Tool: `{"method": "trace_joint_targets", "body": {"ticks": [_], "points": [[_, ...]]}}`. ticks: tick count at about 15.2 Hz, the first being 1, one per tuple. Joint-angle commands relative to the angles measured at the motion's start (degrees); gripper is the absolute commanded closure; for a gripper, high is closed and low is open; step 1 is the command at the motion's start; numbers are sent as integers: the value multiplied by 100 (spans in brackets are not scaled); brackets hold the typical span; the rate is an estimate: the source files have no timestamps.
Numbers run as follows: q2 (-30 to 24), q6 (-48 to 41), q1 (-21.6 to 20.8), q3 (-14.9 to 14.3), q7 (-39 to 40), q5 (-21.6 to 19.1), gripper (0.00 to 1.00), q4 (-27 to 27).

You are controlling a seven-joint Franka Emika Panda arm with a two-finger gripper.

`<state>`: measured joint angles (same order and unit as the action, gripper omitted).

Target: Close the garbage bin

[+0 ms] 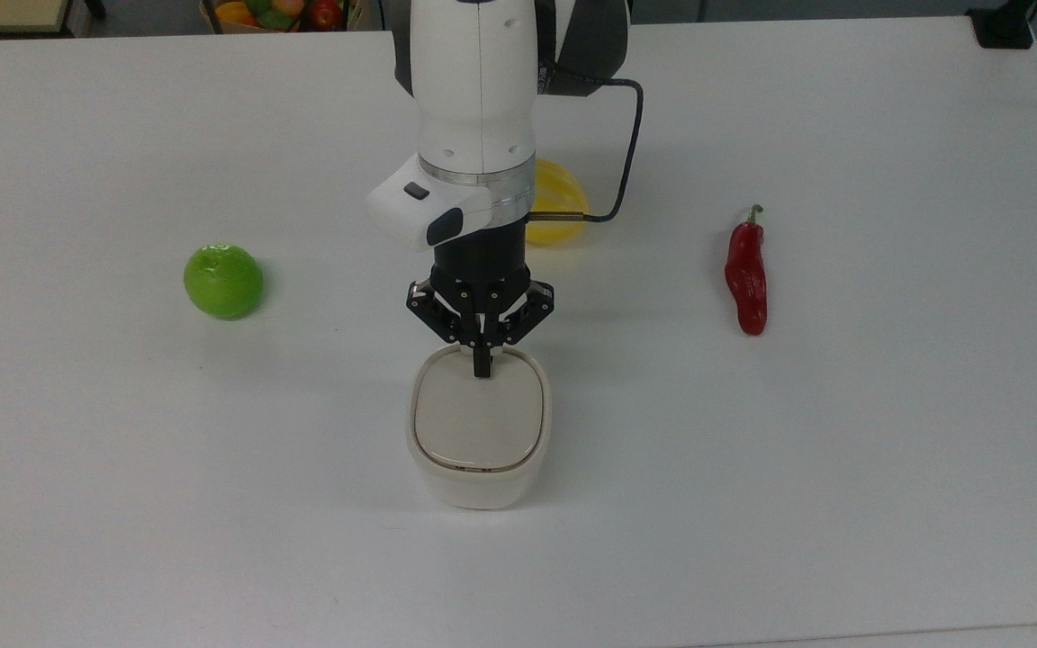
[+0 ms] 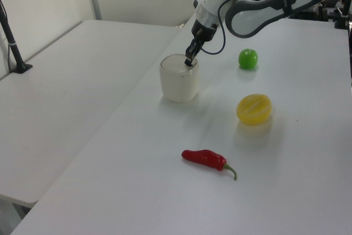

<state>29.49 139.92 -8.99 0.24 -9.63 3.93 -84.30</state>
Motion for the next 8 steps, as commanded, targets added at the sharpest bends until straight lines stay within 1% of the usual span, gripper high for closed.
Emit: {"method": "trace_joint_targets", "body": {"ticks": [1,8], "points": [[22,-123,-41,-33,-65,-86,100,-183],[-13,-132,-59,-33,-65,-95,100,-174]]}}
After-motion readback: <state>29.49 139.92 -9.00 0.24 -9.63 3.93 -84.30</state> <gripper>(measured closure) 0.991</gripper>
